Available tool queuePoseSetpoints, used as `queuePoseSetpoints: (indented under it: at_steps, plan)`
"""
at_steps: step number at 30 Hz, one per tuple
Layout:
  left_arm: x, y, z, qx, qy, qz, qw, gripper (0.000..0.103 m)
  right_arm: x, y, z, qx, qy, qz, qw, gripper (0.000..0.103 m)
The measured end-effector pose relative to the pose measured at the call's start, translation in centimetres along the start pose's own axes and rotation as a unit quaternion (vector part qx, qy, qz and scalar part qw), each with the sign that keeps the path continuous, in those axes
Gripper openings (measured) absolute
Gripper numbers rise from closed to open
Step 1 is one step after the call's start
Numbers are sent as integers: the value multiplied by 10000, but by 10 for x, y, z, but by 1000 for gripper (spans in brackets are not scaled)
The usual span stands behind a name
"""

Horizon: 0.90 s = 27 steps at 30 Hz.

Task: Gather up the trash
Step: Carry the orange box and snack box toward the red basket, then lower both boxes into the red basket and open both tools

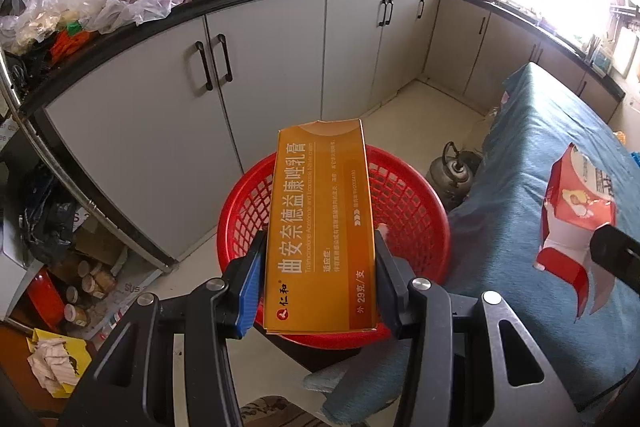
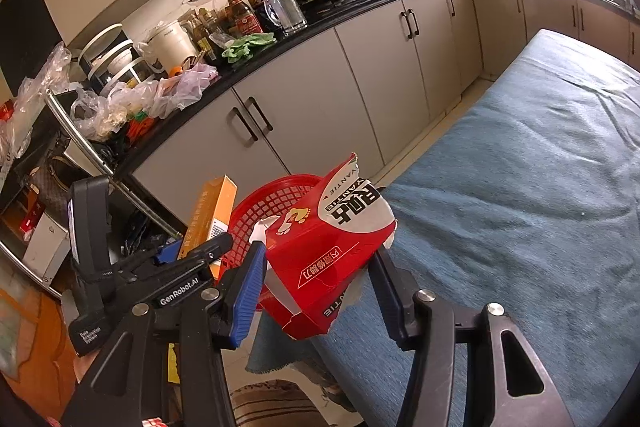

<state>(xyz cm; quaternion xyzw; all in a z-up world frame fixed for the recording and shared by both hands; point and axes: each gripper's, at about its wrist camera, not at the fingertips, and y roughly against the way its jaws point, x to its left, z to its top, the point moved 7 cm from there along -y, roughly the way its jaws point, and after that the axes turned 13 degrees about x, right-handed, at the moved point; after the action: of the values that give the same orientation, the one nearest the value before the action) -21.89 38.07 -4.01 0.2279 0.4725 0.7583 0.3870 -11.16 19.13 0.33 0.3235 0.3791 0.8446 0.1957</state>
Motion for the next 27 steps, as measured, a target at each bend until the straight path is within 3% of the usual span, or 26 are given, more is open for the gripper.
queuePoseSetpoints:
  at_steps: [27]
  plan:
    - [21,-23,3,235,273,-94,9993,47,10,-38,30,177,48,144,9997,57]
